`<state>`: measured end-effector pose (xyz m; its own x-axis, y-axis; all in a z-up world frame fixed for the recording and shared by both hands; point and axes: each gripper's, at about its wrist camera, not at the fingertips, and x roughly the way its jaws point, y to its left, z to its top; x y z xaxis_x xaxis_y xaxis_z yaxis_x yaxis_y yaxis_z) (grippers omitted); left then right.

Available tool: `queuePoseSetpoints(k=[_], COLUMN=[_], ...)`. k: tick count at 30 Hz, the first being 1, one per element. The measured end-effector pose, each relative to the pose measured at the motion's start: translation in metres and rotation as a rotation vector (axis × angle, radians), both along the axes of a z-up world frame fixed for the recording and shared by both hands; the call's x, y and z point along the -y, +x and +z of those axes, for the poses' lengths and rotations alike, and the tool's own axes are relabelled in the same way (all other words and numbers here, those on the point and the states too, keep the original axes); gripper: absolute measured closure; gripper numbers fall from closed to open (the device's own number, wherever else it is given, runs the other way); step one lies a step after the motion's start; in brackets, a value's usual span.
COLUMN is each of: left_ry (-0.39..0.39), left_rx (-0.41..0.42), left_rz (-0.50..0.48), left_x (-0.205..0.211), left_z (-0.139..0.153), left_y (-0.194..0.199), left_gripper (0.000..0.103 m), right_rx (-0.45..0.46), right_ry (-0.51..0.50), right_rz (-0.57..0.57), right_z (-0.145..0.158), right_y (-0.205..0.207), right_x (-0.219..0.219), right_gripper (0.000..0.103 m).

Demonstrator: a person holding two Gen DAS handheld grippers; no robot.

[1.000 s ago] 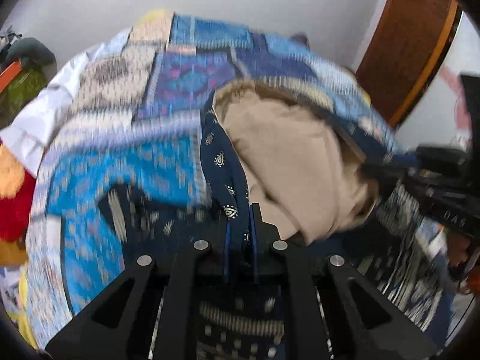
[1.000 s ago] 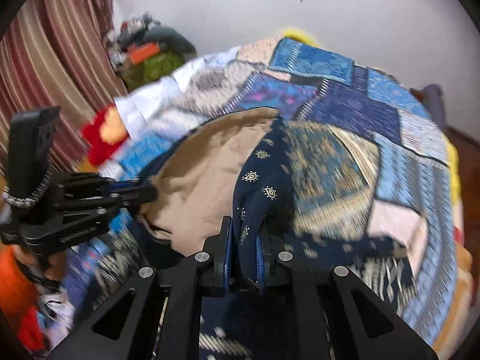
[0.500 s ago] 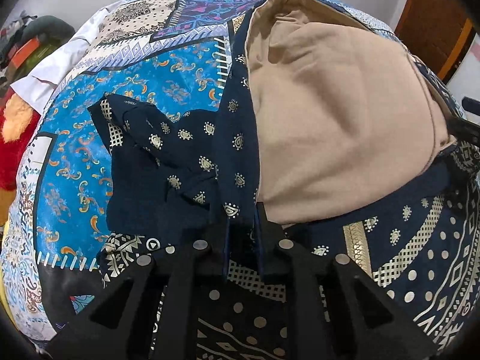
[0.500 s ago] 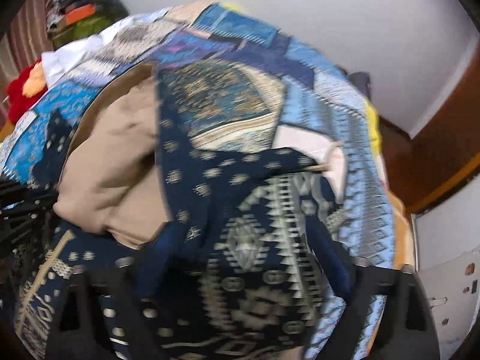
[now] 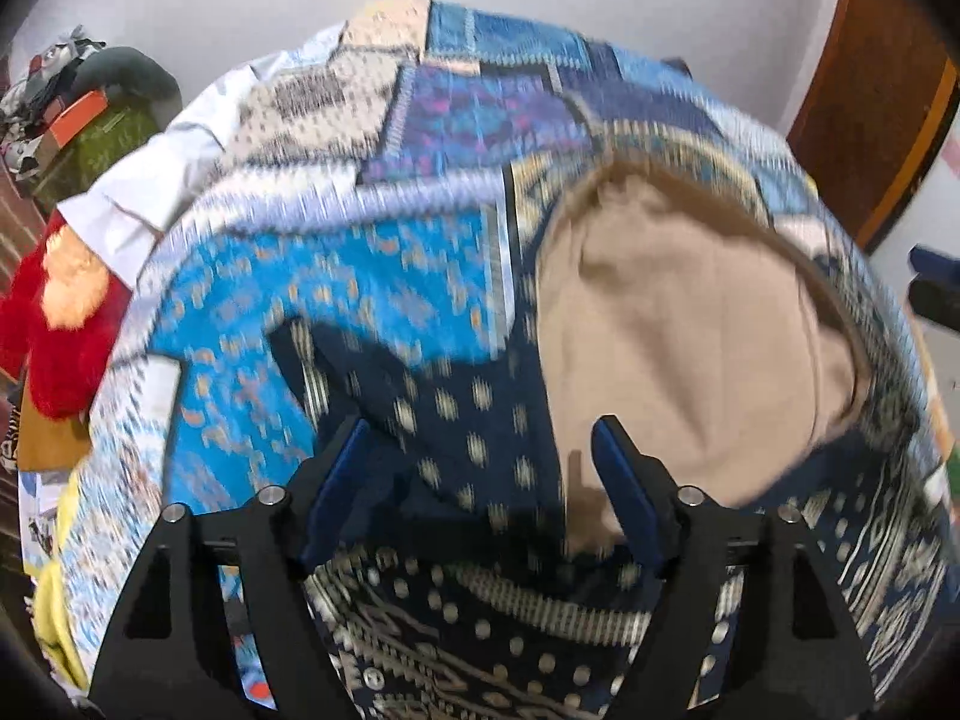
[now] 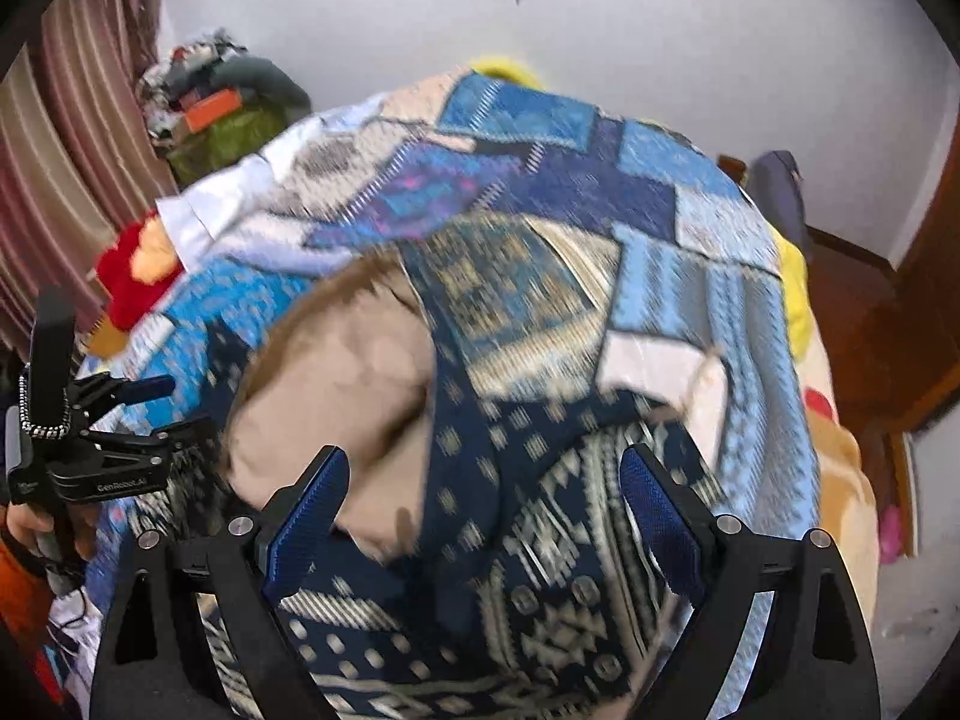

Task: Fold large clothes
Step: 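Grasp the jacket edge by the beige lining with both grippers and lift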

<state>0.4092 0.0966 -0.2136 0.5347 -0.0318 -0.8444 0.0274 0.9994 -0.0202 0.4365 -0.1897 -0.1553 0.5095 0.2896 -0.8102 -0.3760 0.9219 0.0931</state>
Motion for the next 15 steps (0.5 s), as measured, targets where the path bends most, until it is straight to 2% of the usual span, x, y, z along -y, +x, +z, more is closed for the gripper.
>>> queuePoseSetpoints(k=[5,12,15], left_ry=[0.005,0.020,0.026], left_rx=[0.031,-0.016,-0.026], left_rz=[0.008,-0.027,-0.044], left_x=[0.002,0.023,0.033], left_z=[0.007,-0.023,-0.036], left_y=[0.048,0.098,0.110], left_gripper=[0.022,0.022,0.022], right_rx=[0.002,-0.048,-0.087], right_ry=[0.022,0.008,0.011], right_rz=[0.016,0.040,0.038], right_z=[-0.004,-0.037,-0.055], right_y=[0.038,0.084,0.101], right_x=[-0.024,-0.052,-0.057], right_gripper=[0.012,0.014,0.027])
